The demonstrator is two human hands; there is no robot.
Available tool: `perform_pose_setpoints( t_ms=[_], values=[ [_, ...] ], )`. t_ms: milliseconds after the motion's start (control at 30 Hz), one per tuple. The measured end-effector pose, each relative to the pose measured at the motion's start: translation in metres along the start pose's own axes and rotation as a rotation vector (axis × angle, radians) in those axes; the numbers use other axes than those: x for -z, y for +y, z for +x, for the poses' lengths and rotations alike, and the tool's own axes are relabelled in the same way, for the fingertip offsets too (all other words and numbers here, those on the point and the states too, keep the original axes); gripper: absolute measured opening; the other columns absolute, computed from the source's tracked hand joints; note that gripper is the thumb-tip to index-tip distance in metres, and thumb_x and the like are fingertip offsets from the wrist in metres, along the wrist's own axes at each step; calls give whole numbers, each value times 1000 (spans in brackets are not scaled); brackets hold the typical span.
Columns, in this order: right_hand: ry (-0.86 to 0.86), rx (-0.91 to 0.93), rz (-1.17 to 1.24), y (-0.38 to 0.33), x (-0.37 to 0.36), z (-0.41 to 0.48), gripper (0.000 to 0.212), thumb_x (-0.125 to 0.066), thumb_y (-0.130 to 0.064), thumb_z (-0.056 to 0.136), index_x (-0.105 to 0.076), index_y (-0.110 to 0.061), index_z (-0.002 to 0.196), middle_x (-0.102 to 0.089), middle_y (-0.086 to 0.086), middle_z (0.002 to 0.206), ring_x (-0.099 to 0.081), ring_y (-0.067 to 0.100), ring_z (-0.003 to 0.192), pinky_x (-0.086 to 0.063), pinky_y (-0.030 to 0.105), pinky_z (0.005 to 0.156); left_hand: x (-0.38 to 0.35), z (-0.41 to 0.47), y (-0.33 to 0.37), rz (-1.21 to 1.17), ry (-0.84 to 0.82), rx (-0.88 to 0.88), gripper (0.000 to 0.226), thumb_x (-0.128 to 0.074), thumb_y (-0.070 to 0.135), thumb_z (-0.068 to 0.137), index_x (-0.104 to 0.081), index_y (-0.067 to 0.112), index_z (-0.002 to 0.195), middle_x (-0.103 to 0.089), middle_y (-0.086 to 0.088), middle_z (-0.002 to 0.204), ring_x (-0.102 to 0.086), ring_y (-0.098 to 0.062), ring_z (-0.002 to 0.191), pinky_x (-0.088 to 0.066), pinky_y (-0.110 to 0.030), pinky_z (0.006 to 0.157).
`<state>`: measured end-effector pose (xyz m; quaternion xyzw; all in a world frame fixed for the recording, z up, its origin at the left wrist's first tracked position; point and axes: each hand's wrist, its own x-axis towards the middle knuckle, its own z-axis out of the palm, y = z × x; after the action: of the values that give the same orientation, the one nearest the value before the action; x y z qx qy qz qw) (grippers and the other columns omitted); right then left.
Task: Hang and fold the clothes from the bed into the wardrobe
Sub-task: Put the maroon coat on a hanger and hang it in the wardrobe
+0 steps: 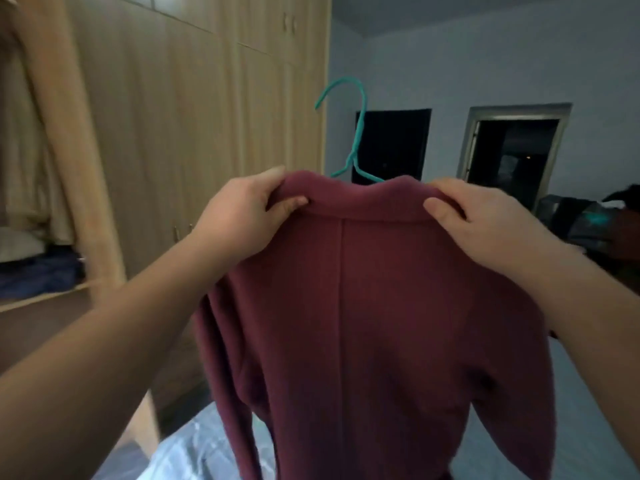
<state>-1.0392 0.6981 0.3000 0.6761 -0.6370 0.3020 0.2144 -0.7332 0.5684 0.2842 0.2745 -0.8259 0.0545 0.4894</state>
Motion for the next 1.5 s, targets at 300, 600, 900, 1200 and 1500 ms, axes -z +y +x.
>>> perform_pose_setpoints(
  t_ms=[300,600,900,1200,1500],
  values=[
    [28,209,143,-229,-147,45,36,-39,-63,90,-46,-27,88,-54,-10,63,-61,24,63,-47,36,56,175,-114,-137,382,-37,201,34,-56,54,92,-43,24,85,-66,-10,83,-62,-38,82,-38,-37,58],
    [162,415,174,-399,-248,106,31,-45,-54,92,-45,-23,89,-62,0,66,-65,32,62,-37,33,48,311,-190,-262,682,-100,402,51,-38,76,82,-53,30,99,-68,4,87,-65,-26,85,-46,-35,63],
    [-99,573,581,-495,-367,189,33,-24,-59,92,-36,-30,87,-65,3,84,-63,35,83,-40,38,62,343,-205,-355,1036,9,361,34,-37,68,88,-39,35,97,-65,8,86,-67,-24,80,-33,-29,56],
    [-86,615,604,-561,-476,286,40,-35,-66,90,-46,-27,92,-60,-1,76,-64,31,76,-41,36,56,342,-186,-464,1182,95,589,47,-41,76,81,-40,29,77,-48,12,70,-58,-17,71,-34,-31,53],
    [-41,682,690,-636,-559,373,26,-43,-55,91,-46,-29,95,-58,-8,75,-63,29,74,-41,35,56,402,-200,-600,516,-144,881,60,-42,87,71,-59,43,108,-66,17,102,-62,2,93,-45,-23,82]
  ],
)
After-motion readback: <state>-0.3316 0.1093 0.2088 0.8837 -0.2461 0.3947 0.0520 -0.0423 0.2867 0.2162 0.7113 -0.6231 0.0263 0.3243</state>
